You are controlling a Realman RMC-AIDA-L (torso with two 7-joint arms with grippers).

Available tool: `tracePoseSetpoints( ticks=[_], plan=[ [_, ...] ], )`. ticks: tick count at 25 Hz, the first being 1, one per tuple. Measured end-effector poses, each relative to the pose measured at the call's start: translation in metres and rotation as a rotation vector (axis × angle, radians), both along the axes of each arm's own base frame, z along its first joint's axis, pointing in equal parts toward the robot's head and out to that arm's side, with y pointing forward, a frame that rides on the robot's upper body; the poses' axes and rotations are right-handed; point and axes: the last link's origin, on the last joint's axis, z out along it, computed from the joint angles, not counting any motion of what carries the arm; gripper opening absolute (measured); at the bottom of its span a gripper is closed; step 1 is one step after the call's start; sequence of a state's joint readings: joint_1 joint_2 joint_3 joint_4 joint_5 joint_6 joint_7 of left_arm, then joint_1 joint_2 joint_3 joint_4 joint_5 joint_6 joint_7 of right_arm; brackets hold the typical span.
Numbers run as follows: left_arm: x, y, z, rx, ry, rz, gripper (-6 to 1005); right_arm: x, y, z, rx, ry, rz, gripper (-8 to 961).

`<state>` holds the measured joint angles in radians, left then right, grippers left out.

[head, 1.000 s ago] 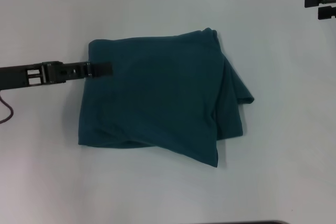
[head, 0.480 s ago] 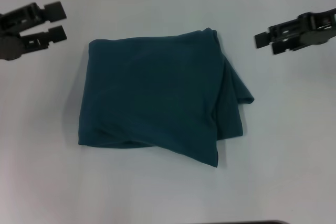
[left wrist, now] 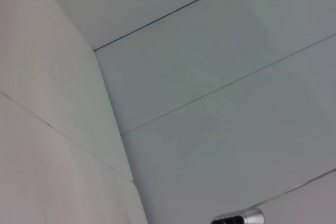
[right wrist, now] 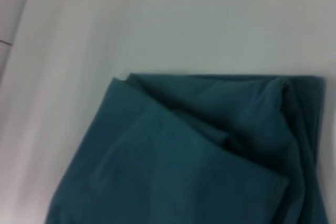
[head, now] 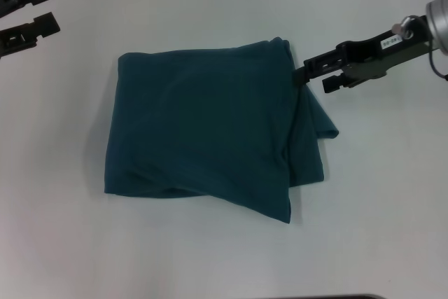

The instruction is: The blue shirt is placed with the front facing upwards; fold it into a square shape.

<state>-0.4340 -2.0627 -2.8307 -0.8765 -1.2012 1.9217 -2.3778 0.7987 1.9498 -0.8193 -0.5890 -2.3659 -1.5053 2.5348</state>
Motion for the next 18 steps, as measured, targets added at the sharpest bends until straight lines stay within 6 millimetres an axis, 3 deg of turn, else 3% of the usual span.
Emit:
tracePoseSetpoints(
  ticks=[18],
  plan=[
    [-0.002,0.001,-0.007,-0.002,-0.014,0.004,935,-0.006,0.007,-0.038,0.085,-0.026,0.021,910]
  ],
)
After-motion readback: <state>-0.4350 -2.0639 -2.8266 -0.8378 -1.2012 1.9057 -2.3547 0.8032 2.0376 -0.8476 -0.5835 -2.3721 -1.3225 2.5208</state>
